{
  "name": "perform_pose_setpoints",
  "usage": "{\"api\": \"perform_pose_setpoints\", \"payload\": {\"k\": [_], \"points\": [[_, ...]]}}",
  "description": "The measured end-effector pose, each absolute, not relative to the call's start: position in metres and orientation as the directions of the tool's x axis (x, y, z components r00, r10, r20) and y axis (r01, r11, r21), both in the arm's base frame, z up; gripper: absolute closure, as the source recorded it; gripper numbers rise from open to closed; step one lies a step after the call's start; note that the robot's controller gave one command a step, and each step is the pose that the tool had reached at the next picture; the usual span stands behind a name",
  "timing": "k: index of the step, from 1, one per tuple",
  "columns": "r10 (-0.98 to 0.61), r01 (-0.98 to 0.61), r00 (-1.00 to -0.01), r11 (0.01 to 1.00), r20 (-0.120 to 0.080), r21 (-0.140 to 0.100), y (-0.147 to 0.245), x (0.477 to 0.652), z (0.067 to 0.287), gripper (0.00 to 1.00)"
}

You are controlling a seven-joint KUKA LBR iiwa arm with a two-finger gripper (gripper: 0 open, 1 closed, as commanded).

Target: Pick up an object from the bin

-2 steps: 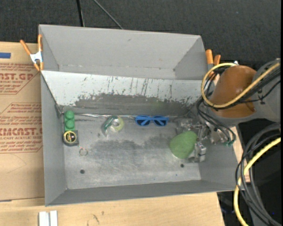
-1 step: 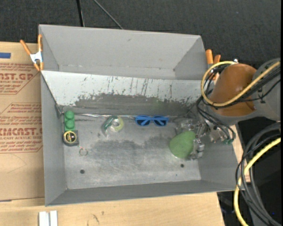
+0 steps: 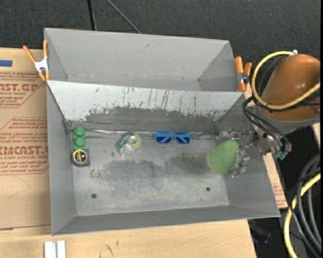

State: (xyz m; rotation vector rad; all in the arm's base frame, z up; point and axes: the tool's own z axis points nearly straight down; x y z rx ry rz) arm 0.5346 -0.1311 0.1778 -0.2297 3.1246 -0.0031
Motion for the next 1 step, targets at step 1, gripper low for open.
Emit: {"api": "perform_pose_setpoints", "payload": {"k": [1], "points": [[-0.169, -0.169, -0.986, 0.986, -0.011, -0.004, -0.1284, 0.5441, 0.2593, 1.0]]}}
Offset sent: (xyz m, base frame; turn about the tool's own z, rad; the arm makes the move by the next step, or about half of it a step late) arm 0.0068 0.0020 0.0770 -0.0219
